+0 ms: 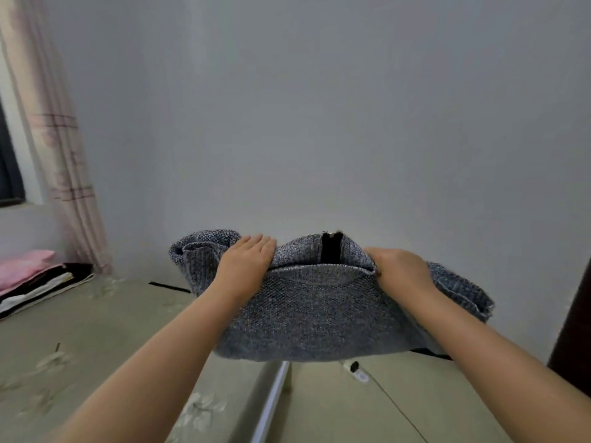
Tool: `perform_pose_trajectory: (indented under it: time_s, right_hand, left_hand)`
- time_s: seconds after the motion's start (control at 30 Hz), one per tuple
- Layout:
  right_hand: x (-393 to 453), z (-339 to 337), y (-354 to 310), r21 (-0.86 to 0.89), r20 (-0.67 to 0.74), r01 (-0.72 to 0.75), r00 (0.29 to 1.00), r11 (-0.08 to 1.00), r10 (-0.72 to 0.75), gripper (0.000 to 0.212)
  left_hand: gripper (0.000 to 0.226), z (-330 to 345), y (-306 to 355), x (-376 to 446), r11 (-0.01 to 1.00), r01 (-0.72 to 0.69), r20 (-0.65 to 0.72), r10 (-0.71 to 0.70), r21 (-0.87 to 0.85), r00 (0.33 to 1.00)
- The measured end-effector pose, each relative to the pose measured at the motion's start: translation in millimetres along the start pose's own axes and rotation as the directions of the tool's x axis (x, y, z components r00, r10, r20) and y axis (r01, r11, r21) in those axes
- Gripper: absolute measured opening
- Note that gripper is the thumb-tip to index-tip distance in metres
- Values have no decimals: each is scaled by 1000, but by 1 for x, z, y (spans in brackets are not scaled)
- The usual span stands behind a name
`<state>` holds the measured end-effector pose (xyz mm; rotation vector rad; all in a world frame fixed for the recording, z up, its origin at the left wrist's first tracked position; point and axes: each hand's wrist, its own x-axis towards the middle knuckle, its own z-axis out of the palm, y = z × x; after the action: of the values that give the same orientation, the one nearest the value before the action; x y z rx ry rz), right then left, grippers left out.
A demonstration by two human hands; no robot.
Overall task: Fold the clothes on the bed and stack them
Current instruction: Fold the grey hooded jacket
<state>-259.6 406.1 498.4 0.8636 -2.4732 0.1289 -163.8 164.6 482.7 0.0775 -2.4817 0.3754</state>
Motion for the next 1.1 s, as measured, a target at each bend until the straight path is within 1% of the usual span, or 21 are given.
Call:
perform_pose_trajectory:
  time_s: [0.07,0.13,0.3,0.4,0.43,0.47,0.5,0.53,0.6,0.7,0.77,0.83,0.87,0.93,0.97,1.0,1.03,1.1]
  right_hand:
    - [21,1,33,-21,-9,-17,1000,1000,16,46]
    - [49,4,61,-48,-2,-25,1000,999,25,45]
    - [139,30,122,-138,44,-54,997,989,61,38]
    - [195,55,155,-133,44,-80,995,988,87,30]
    - [212,64,166,-129,48,-90,994,988,97,27]
    - [228,74,178,-127,41,-97,994,987,103,24]
    - [243,85,190,-125,25,-100,994,987,104,22]
    - [256,96,203,-119,-3,-101,995,988,101,24]
    - [279,120,226,-98,-63,-112,992,989,106,25]
    - [316,161,260,-81,-183,-57,982,995,41,32]
    - [347,187,282,-61,-212,-20,977,998,7,33]
    - [383,220,306,-47,-217,0,976,999,-10,37]
    - [401,236,318,-29,-192,-1,981,1000,-5,39]
    - [439,267,339,24,-158,11,987,1000,-7,41]
    - [459,283,348,47,-143,18,990,999,-11,42]
    - [480,299,357,73,-140,39,990,997,-29,42]
    - [503,315,364,95,-136,69,989,993,-56,42]
    - [547,347,372,156,-146,126,984,980,-104,44]
  left_hand:
    - [55,14,13,41,999,-33,-58,34,19,998]
    - [56,28,22,80,999,-38,-88,41,33,995]
    - [57,87,27,185,998,-64,-94,62,-13,994]
    - [58,121,23,251,997,-68,-97,65,-23,993]
    - [60,131,25,271,996,-89,-129,86,-13,988]
    - [63,140,26,291,992,-127,-154,127,8,980]
    - [66,150,27,310,985,-169,-209,175,45,962]
    - [68,161,28,329,978,-194,-243,206,73,948]
    - [71,185,33,362,973,-203,-245,224,110,943]
    - [71,225,41,410,966,-221,-204,245,130,948]
    - [68,257,45,440,967,-218,-185,240,132,953]
    - [67,292,44,470,973,-199,-188,218,117,958]
    - [67,308,45,485,976,-185,-176,204,116,963]
    - [63,339,46,513,985,-142,-99,152,96,983]
    - [60,353,44,529,986,-109,-34,114,122,993]
    - [59,369,39,544,973,-109,-14,114,202,993]
    - [60,379,36,558,973,-79,7,79,215,997]
    - [69,398,24,582,972,-63,64,50,226,997]
